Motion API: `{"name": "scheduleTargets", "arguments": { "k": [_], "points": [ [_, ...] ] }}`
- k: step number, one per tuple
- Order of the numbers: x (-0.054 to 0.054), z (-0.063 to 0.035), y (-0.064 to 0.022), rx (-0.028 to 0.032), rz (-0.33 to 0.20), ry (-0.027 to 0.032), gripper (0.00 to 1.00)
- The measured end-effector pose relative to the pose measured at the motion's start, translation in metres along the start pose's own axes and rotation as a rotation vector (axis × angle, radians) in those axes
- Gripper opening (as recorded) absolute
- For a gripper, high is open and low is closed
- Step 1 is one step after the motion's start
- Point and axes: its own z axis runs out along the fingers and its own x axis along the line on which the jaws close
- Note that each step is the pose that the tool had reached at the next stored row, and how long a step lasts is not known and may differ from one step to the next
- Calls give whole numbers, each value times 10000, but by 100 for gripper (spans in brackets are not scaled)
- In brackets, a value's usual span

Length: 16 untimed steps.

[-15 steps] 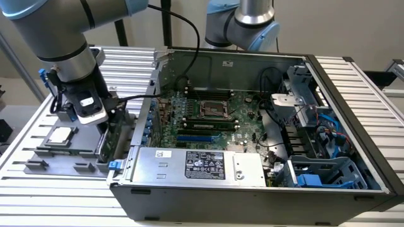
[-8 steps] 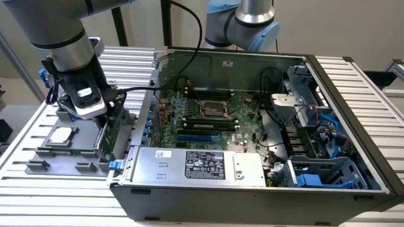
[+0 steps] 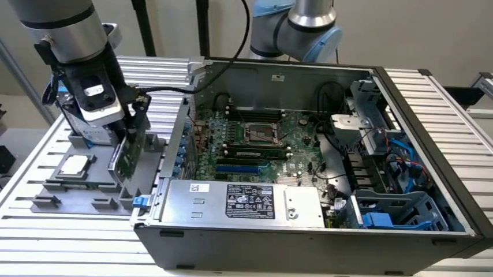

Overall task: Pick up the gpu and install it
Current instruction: 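Pick up the gpu and move the gpu toward the slot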

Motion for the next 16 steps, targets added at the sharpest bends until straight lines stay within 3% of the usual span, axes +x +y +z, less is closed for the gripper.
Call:
{"name": "scheduleTargets", "arguments": {
  "k": [16],
  "points": [
    [-230, -722, -38, 0, 0, 5, 0]
  ]
}}
